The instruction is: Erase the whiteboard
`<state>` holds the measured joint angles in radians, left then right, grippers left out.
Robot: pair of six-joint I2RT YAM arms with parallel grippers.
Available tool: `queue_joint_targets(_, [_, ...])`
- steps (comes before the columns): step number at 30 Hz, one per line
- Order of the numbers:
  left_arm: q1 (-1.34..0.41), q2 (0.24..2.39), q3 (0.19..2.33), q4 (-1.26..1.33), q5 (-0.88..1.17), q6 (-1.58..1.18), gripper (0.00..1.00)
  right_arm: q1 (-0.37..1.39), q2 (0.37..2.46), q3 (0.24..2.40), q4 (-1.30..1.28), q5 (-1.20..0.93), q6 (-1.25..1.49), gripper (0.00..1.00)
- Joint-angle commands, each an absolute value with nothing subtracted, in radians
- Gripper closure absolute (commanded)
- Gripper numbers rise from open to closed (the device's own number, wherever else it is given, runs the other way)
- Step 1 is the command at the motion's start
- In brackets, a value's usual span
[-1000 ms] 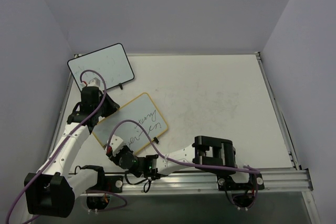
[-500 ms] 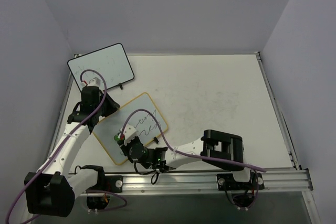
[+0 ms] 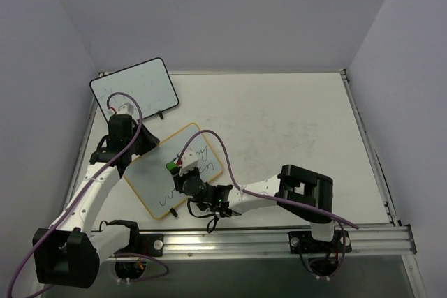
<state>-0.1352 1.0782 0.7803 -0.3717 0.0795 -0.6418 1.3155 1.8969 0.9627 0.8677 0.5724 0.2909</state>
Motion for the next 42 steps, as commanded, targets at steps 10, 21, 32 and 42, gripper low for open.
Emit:
queue_joint_targets(10, [-0.146,1.080,0.788,-0.377,0.110,-0.629,0.78,1.371,1.983,0.962,0.793,0.621,0.249,1.00])
queue_joint_targets(21, [-0.147,1.088,0.795,-0.373,0.114,-0.630,0.78,1.465,2.040,1.052,0.775,0.529,0.215,1.00])
queue_joint_targets(32, [-0.147,1.085,0.792,-0.370,0.115,-0.632,0.78,1.514,2.089,1.080,0.787,0.506,0.176,1.00])
queue_joint_targets(42, [-0.147,1.078,0.785,-0.374,0.112,-0.632,0.78,1.520,2.120,1.081,0.801,0.514,0.175,1.00])
